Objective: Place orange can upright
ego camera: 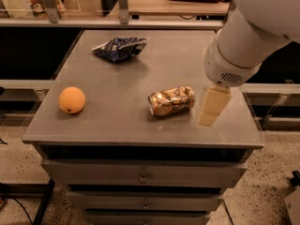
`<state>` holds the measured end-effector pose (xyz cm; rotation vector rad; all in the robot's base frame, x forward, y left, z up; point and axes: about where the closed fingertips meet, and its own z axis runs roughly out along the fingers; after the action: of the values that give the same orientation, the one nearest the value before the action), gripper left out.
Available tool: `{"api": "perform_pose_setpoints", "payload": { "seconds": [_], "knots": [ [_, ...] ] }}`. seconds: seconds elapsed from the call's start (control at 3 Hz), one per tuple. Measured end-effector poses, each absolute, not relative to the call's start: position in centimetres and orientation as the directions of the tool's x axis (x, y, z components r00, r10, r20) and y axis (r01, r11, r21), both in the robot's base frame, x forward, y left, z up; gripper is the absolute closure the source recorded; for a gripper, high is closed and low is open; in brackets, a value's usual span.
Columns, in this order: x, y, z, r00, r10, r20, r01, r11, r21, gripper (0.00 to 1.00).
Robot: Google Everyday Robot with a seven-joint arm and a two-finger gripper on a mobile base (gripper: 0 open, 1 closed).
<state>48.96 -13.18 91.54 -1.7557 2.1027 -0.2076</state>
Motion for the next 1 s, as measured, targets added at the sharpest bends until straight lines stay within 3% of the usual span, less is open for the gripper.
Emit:
{"api": "perform_pose_setpoints", "payload": {
  "seconds": [1.0],
  "knots": [
    [51.0, -9.9, 89.0, 0.052, -0.981, -0.187, -0.941, 0.015, -0.337, 0.0]
  ]
}}
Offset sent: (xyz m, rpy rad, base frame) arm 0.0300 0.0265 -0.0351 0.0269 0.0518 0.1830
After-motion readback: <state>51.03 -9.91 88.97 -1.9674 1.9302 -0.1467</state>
